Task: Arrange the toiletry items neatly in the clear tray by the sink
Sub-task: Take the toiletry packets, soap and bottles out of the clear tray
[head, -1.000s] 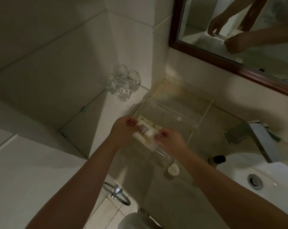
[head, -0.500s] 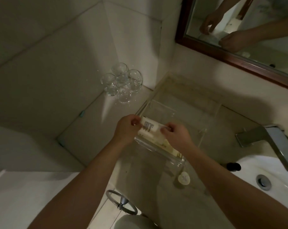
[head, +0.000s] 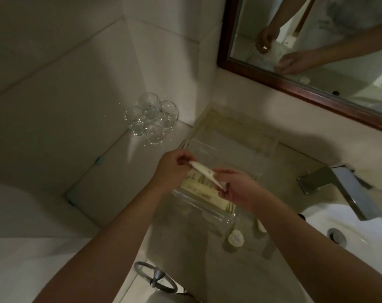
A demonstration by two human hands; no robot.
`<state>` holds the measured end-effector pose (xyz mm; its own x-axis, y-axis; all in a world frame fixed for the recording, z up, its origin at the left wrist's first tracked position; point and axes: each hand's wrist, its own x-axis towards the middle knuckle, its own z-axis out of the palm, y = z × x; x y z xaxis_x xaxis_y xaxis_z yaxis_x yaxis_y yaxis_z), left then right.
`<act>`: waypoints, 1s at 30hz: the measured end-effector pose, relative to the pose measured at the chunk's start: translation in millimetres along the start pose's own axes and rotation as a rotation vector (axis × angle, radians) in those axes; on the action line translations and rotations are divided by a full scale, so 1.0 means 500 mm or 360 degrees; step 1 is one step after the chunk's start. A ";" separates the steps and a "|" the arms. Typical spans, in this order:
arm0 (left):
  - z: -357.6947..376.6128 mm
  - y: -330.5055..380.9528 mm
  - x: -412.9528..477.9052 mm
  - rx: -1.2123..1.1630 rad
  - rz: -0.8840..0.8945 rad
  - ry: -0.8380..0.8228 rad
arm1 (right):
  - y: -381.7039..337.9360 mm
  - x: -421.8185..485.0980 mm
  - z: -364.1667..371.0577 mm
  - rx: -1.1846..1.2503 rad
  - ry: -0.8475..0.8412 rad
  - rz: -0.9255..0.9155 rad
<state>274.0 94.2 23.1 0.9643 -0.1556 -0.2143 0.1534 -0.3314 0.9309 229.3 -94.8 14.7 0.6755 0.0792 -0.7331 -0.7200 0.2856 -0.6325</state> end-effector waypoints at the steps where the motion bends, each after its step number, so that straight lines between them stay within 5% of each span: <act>1: 0.004 -0.005 0.001 -0.0030 -0.0012 -0.0011 | 0.005 0.002 -0.005 -0.0044 0.0105 -0.0046; 7: 0.016 -0.031 0.016 -0.0220 -0.0267 0.0008 | 0.003 0.031 -0.015 -0.0547 0.0609 -0.0365; 12: 0.005 -0.032 0.028 -0.0149 -0.0265 0.0064 | 0.008 0.063 -0.002 -0.0673 0.0614 -0.0512; 18: 0.008 -0.047 0.041 0.0340 0.0075 -0.0020 | 0.008 0.098 0.020 -0.0616 0.0681 -0.0482; 30: 0.015 -0.063 0.068 0.0304 -0.0132 -0.0021 | 0.038 0.096 0.016 -0.0916 0.0711 -0.0583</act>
<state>300.5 92.4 -15.6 0.9470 -0.1321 -0.2927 0.1872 -0.5136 0.8374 249.5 -77.9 -30.7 0.8444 -0.3470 -0.4082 -0.5167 -0.3259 -0.7917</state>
